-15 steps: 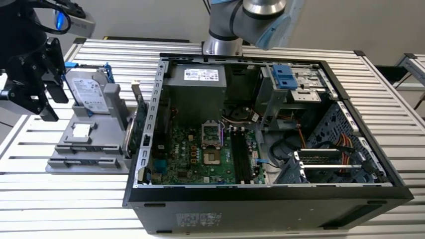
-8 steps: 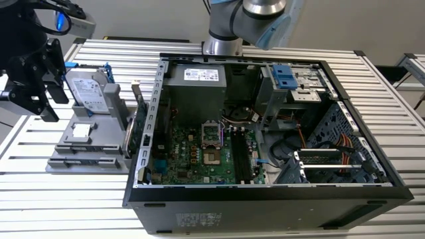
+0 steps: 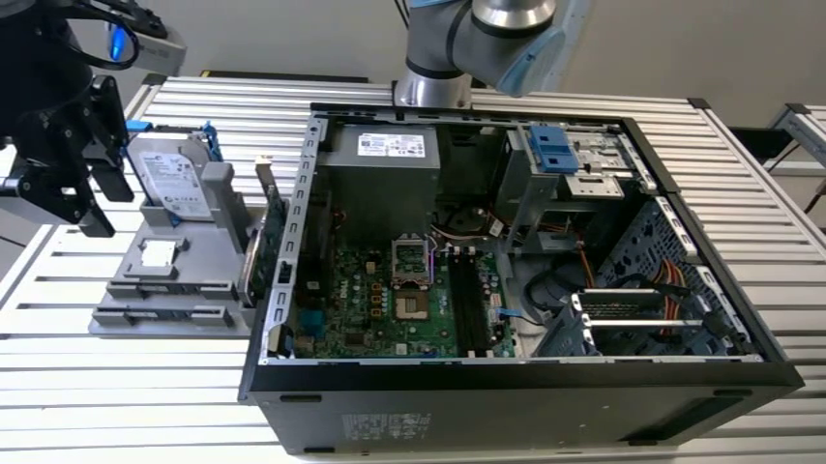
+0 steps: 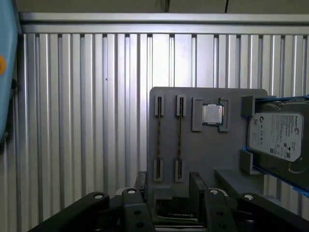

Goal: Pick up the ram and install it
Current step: 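Pick up the ram and move it above insertion slot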

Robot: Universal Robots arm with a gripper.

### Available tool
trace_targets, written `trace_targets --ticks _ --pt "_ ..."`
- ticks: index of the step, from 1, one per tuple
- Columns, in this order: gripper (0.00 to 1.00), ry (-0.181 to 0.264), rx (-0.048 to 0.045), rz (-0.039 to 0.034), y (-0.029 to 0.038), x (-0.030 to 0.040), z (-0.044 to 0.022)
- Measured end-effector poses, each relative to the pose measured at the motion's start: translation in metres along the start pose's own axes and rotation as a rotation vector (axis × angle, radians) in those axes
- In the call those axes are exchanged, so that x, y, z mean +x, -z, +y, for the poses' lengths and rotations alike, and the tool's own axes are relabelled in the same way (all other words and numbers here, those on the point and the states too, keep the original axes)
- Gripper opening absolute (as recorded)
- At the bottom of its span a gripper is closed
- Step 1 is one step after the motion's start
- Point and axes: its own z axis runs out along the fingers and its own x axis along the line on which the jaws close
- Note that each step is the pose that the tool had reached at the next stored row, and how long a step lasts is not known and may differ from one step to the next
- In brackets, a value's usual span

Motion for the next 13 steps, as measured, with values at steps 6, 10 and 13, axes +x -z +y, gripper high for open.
trace_targets --ticks 6,10,13 --pt "1.00 0.000 0.0219 -0.0004 -0.0028 -0.0016 0.0049" --pt "1.00 0.000 0.0217 -0.0002 -0.0043 -0.0031 0.0083" --pt "1.00 0.001 0.0218 -0.0002 -0.0060 -0.0034 0.0099"
